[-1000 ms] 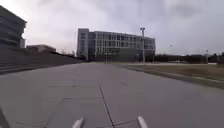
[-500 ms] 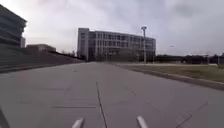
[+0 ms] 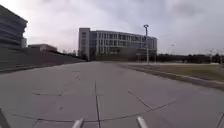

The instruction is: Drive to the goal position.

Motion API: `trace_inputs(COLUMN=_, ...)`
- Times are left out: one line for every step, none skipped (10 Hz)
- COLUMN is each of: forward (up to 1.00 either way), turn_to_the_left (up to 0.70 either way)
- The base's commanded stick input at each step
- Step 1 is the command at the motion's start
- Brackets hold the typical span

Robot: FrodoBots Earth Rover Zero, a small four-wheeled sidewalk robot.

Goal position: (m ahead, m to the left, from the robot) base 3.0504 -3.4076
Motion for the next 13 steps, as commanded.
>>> trace_inputs(forward=0.7, turn_to_the_left=0.0)
trace_inputs(forward=0.7, turn_to_the_left=0.0)
trace_inputs(forward=0.7, turn_to_the_left=0.0)
trace_inputs(forward=0.7, turn_to_the_left=0.0)
trace_inputs(forward=0.7, turn_to_the_left=0.0)
trace_inputs(forward=0.7, turn_to_the_left=0.05)
trace_inputs(forward=0.7, turn_to_the_left=0.13)
trace_inputs(forward=0.7, turn_to_the_left=0.14)
trace_inputs(forward=0.7, turn_to_the_left=0.14)
trace_inputs(forward=0.7, turn_to_the_left=0.14)
trace_inputs(forward=0.7, turn_to_the_left=0.14)
trace_inputs(forward=0.7, turn_to_the_left=0.14)
trace_inputs(forward=0.7, turn_to_the_left=0.14)
